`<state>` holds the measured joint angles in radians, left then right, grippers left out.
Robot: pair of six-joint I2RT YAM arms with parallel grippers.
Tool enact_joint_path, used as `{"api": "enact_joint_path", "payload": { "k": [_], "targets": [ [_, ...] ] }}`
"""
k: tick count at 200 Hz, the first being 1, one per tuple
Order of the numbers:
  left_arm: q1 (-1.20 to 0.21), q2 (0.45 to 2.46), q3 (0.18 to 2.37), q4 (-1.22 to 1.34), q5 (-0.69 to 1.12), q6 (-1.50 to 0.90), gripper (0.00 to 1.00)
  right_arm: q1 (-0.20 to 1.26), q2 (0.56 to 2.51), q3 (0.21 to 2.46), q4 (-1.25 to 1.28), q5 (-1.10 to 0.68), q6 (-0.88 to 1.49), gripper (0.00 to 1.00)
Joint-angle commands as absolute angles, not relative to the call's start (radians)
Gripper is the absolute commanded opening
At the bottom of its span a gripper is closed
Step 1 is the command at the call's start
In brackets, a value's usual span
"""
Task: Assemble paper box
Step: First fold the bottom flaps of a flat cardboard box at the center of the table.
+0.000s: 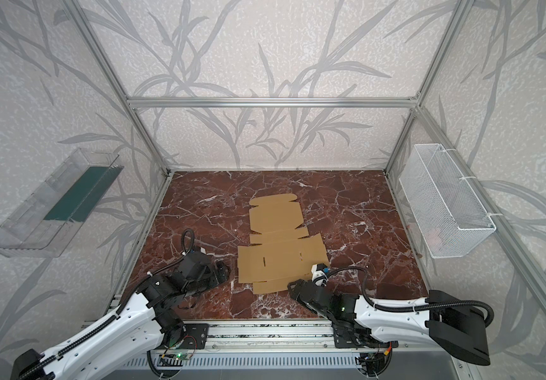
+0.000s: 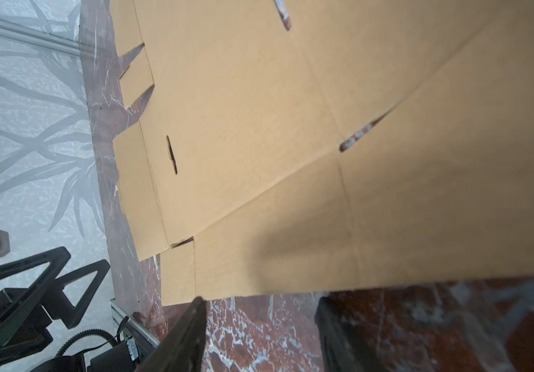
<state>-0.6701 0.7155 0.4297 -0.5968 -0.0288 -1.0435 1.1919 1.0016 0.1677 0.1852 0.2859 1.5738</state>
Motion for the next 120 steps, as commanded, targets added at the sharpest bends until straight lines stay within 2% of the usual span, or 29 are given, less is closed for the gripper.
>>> {"api": "enact_joint_path", "payload": {
  "k": [1, 73, 120],
  "targets": [
    [-0.675, 0.703, 0.422, -0.61, -0.051, -1.051, 0.94, 1.192, 1.031, 0.172, 0.168, 0.325, 1.615, 0.56],
    [-0.675, 0.71, 0.413, -0.597, -0.048, -1.052, 0.95, 1.169, 1.113, 0.178, 0.218, 0.373, 1.626, 0.49],
    [-0.675, 0.706, 0.408, -0.604, -0.046, -1.052, 0.94, 1.137, 1.176, 0.174, 0.279, 0.346, 1.61, 0.4]
  ]
}}
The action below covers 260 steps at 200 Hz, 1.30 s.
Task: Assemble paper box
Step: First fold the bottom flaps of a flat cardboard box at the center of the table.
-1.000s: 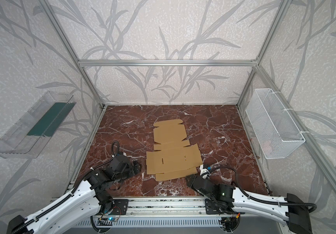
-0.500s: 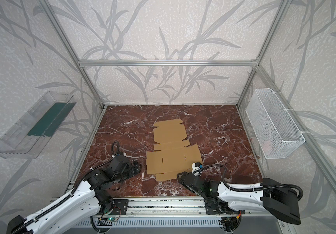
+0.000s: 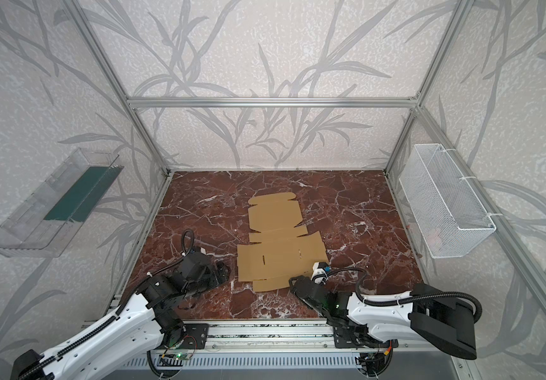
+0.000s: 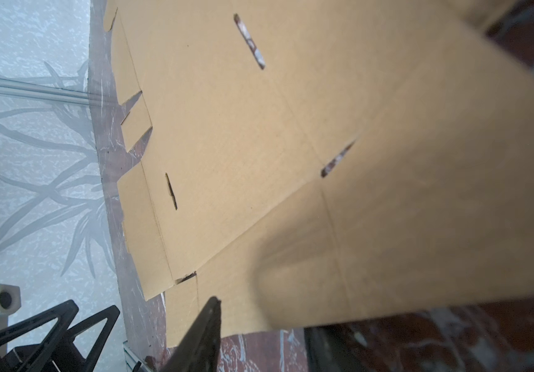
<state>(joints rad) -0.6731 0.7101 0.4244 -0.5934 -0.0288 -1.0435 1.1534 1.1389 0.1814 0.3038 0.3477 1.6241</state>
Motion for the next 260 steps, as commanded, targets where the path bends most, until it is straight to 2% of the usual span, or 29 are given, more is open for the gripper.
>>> {"api": "enact_joint_path", "payload": {
  "k": [1, 50, 110, 203, 260],
  "targets": [
    [-0.675, 0.707, 0.408, -0.604, -0.046, -1.052, 0.95, 1.137, 1.177, 0.173, 0.28, 0.345, 1.611, 0.4],
    [-0.675, 0.691, 0.416, -0.624, -0.051, -1.048, 0.95, 1.119, 1.178, 0.173, 0.292, 0.331, 1.568, 0.26],
    [-0.675, 0.682, 0.44, -0.65, -0.073, -1.036, 0.95, 1.092, 1.089, 0.161, 0.239, 0.347, 1.499, 0.11],
    [-0.675, 0.754, 0.537, -0.656, -0.113, -0.988, 0.95, 1.06, 0.97, 0.146, 0.181, 0.31, 1.429, 0.0],
    [-0.666, 0.83, 0.726, -0.756, -0.268, -0.827, 0.95, 0.958, 0.718, 0.264, -0.178, 0.084, 1.185, 0.0]
  ]
}}
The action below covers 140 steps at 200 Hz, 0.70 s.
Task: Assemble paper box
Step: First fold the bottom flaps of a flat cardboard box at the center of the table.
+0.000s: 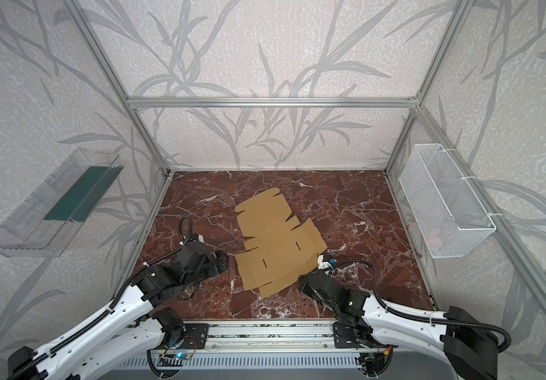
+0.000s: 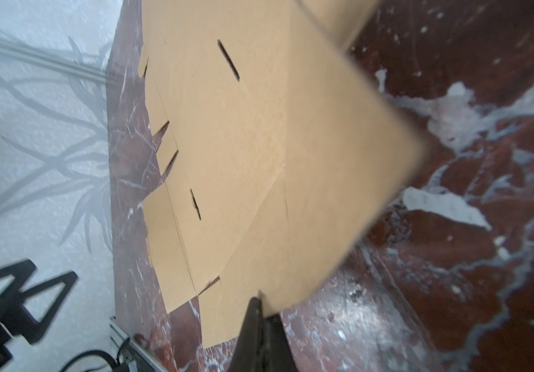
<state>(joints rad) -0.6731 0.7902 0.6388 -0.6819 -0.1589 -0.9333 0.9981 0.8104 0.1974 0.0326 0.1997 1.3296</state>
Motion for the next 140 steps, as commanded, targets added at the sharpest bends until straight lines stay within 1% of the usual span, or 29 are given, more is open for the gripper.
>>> {"api": "enact_joint_path", "payload": {
  "k": [1, 24, 39, 71, 86, 110, 140],
  "targets": [
    [-0.667, 0.833, 0.73, -0.758, -0.271, -0.822, 0.95, 0.957, 0.713, 0.265, -0.184, 0.08, 1.181, 0.0],
    [-0.648, 0.9, 0.822, -0.801, -0.312, -0.732, 0.95, 0.888, 0.612, 0.334, -0.374, -0.008, 1.06, 0.0],
    [-0.634, 0.938, 0.879, -0.82, -0.33, -0.674, 0.95, 0.827, 0.591, 0.408, -0.508, -0.057, 0.955, 0.0],
    [-0.588, 0.993, 0.955, -0.831, -0.319, -0.599, 0.96, 0.696, 0.669, 0.536, -0.637, -0.257, 0.758, 0.0],
    [-0.57, 1.015, 0.967, -0.82, -0.28, -0.588, 0.96, 0.685, 0.724, 0.587, -0.667, -0.31, 0.684, 0.0],
    [-0.563, 1.054, 0.976, -0.802, -0.229, -0.579, 0.96, 0.681, 0.795, 0.669, -0.715, -0.323, 0.581, 0.0],
    [-0.564, 1.077, 0.977, -0.741, -0.132, -0.536, 0.96, 0.678, 0.87, 0.756, -0.773, -0.244, 0.472, 0.0]
  ]
}}
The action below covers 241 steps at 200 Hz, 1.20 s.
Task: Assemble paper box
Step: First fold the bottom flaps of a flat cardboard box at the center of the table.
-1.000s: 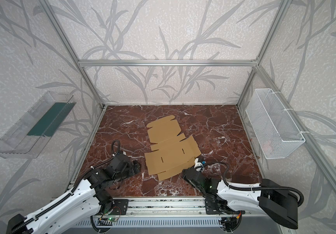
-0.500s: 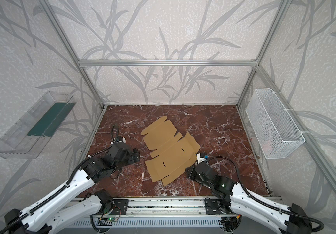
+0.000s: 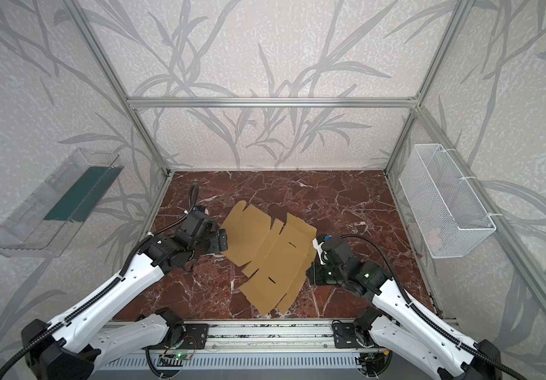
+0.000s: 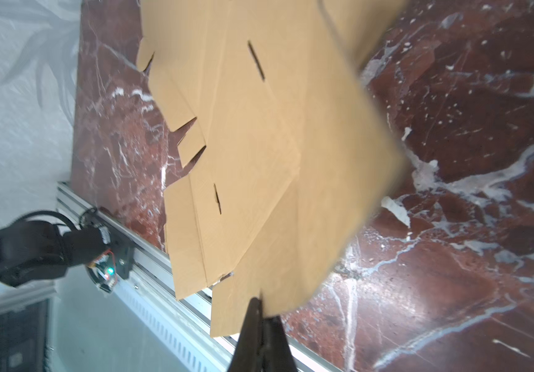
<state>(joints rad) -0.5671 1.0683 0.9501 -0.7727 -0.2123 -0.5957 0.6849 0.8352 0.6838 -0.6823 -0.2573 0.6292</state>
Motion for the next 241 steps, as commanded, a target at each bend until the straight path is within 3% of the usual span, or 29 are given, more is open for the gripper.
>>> {"api": "enact_joint_path", "payload": {
  "k": [1, 53, 110, 182, 241],
  "targets": [
    [-0.564, 1.078, 0.977, -0.738, -0.128, -0.533, 0.96, 0.678, 0.872, 0.759, -0.776, -0.242, 0.468, 0.0],
    [-0.565, 1.055, 0.988, -0.546, -0.077, -0.379, 0.99, 0.673, 0.98, 0.919, -0.878, -0.071, 0.315, 0.0],
    [-0.565, 0.993, 0.91, -0.185, 0.004, -0.083, 0.98, 0.67, 1.055, 1.031, -0.878, -0.066, 0.247, 0.0],
    [-0.588, 1.071, 0.937, -0.206, 0.268, 0.448, 0.93, 0.671, 1.057, 1.05, -0.857, -0.144, 0.203, 0.0],
    [-0.606, 1.168, 0.971, -0.278, 0.239, 0.665, 0.88, 0.679, 1.055, 1.045, -0.844, -0.184, 0.187, 0.0]
  ]
}}
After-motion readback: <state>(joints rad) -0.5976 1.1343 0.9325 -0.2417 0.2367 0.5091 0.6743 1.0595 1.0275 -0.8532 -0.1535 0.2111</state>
